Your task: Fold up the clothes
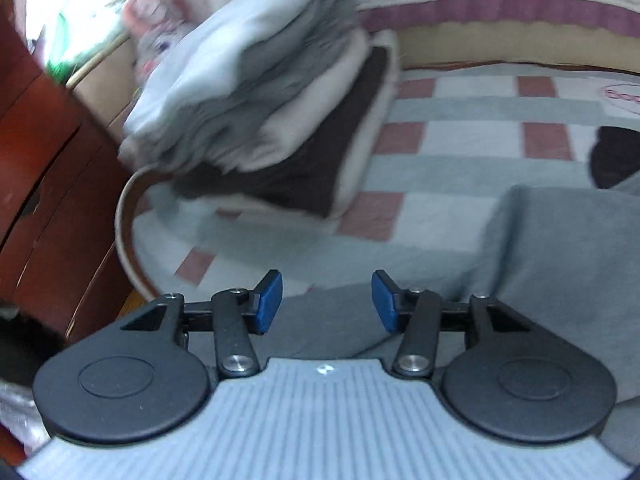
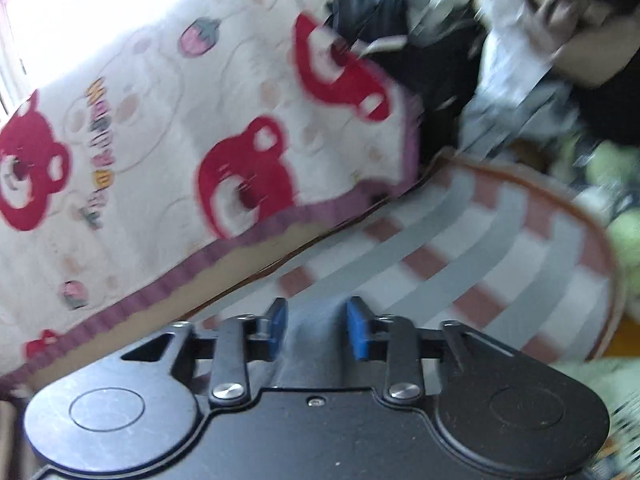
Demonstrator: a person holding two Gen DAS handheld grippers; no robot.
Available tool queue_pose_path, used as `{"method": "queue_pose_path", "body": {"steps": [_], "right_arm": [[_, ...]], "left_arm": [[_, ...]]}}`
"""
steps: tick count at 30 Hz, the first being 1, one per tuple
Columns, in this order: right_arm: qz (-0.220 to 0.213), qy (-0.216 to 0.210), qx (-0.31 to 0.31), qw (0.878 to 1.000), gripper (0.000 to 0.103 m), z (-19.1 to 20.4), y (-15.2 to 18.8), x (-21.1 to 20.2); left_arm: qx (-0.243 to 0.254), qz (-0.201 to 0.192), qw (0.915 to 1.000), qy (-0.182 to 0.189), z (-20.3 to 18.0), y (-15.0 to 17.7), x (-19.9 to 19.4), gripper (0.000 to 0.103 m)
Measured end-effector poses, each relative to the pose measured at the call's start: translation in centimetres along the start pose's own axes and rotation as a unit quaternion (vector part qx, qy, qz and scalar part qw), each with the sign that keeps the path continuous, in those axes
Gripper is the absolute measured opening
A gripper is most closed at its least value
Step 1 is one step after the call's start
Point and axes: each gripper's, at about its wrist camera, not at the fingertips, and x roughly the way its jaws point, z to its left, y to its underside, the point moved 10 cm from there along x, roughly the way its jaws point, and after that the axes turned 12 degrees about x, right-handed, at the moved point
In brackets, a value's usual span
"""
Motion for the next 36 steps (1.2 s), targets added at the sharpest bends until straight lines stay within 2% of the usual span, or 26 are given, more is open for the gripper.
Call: {"method": "queue_pose_path", "body": {"steps": [2,3,5,7,9,10,12,16,17,18,21,25,28,29,30,31,33,36], "right_arm": [[-0.005,0.042,-0.009,0.999,0.059,-2.4,-1.2,0.2],[0.007,0.033,0.007,0.999,0.06,-2.9,-1.4,0.5],[0.068,-0.018,-0.004,0.997,0.06,-0.9,-0.1,1.9],[0.13,-0.07,-0.033,0.988,0.059,2.2,1.9,3.3],[0.179,-0.116,-0.079,0.974,0.059,6.4,4.5,4.9],[0.206,-0.143,-0.107,0.962,0.059,8.6,6.1,5.8],[0.246,-0.169,-0.153,0.942,0.059,11.9,8.7,8.2],[0.312,-0.132,-0.217,0.915,0.059,14.8,12.8,15.5],[0.318,-0.119,-0.236,0.911,0.059,14.9,13.7,17.1],[0.319,-0.105,-0.255,0.907,0.059,15.0,14.6,18.5],[0.322,-0.098,-0.27,0.902,0.061,14.3,17.3,21.5],[0.236,-0.065,-0.378,0.893,0.071,12.7,19.7,23.0],[0.244,-0.081,-0.379,0.889,0.074,12.3,20.7,23.3],[0.229,-0.083,-0.38,0.893,0.069,12.5,20.1,22.9],[0.204,-0.085,-0.381,0.898,0.05,12.9,19.2,22.2],[0.18,-0.087,-0.382,0.903,0.046,13.3,18.2,21.5],[0.13,-0.09,-0.383,0.91,0.017,14.1,16.2,20.1],[0.055,-0.093,-0.382,0.918,0.016,15.3,13.1,17.8]], "left_arm": [[-0.006,0.007,0.9999,0.01,0.4,0.7,0.4,0.05],[-0.01,0.01,0.9997,0.018,0.2,1.1,0.5,0.05],[-0.027,0.016,0.9987,0.04,-0.3,1.4,0.9,0.05],[-0.05,0.019,0.9962,0.069,-0.9,1.5,1.1,0.05],[-0.07,0.021,0.9926,0.097,-1.7,1.2,1.2,0.05],[-0.073,0.018,0.9913,0.109,-2.1,1.0,1.0,0.05],[-0.064,0.007,0.9913,0.114,-2.2,0.5,0.6,0.052],[-0.041,-0.01,0.9924,0.116,-2.2,-0.1,0.0,0.057],[-0.039,-0.014,0.9918,0.121,-2.3,-0.3,0.0,0.058],[-0.041,-0.016,0.9911,0.126,-2.4,-0.2,-0.1,0.059],[-0.043,-0.018,0.9883,0.145,-2.8,0.3,-0.1,0.059],[-0.027,-0.024,0.9881,0.15,-3.0,0.9,0.0,0.059],[-0.036,-0.029,0.9865,0.157,-3.1,0.7,-0.4,0.06],[-0.044,-0.031,0.9846,0.167,-3.3,0.6,-0.7,0.063],[-0.034,-0.034,0.984,0.172,-3.9,0.3,-1.0,0.065],[-0.023,-0.038,0.9834,0.176,-4.6,0.1,-1.3,0.069],[0.0,-0.045,0.9817,0.185,-6.0,-0.5,-1.9,0.07],[0.047,-0.055,0.9866,0.146,-6.6,-0.6,-1.7,0.07]]}}
